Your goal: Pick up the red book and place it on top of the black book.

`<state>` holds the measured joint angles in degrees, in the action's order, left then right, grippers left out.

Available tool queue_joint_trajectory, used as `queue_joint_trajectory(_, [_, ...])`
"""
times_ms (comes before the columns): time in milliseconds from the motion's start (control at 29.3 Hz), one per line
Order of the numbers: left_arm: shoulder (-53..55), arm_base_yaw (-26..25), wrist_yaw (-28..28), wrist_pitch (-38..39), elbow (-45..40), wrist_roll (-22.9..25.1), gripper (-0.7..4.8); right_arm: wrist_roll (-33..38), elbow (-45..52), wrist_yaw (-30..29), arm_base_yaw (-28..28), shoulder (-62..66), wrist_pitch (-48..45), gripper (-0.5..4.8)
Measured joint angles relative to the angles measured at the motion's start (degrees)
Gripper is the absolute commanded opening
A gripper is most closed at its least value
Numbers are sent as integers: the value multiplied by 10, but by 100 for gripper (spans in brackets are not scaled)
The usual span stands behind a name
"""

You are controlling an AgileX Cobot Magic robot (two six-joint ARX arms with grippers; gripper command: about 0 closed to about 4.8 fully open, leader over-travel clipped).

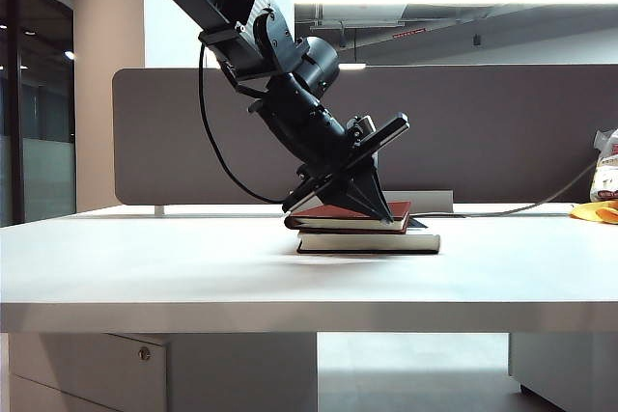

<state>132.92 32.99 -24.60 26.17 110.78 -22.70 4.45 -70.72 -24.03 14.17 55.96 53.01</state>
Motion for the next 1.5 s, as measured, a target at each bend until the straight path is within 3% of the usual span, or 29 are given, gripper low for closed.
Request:
queue_joint_trajectory(547, [16,0,-1,-29,3,-14,-6,0,0,0,0,0,1,-6])
queue_joint_trajectory(991, [62,4,-13,5,102,-16,-6,0,0,0,0,0,17,-6])
queue_joint_trajectory(1504, [74,4,-13,2,103,-18,-6,0,0,0,0,0,19,-6])
